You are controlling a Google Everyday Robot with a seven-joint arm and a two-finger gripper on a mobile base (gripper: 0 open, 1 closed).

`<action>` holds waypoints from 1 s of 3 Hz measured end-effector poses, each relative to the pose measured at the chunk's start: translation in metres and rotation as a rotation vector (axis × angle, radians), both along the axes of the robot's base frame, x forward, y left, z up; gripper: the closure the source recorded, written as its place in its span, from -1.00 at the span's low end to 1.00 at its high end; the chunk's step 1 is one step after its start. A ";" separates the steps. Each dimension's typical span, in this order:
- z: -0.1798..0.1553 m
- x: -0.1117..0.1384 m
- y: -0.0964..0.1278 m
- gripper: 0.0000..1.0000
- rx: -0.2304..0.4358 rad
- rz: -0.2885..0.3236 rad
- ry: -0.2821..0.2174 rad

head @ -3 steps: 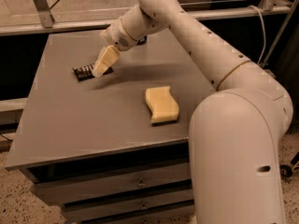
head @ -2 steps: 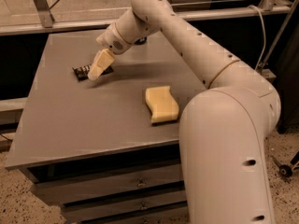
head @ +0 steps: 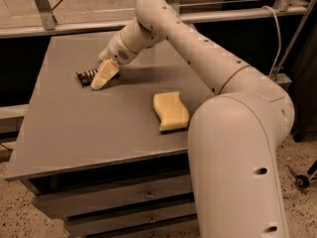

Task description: Pick rxbar chocolate

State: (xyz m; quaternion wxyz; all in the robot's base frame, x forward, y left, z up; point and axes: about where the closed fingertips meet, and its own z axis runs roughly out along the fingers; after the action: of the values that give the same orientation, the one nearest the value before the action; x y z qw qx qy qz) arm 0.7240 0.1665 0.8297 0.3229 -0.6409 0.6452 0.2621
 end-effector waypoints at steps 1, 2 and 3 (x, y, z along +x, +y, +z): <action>0.000 -0.003 0.000 -0.05 0.003 -0.003 0.000; 0.000 -0.005 0.000 0.42 0.006 -0.001 0.003; 0.002 -0.005 0.000 0.87 0.006 -0.001 0.003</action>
Offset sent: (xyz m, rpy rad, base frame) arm -0.0107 -0.0043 0.0037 0.0176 0.0054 -0.0030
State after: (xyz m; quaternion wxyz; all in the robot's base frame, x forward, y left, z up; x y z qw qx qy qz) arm 0.7190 0.1666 0.8315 0.3241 -0.6392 0.6451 0.2651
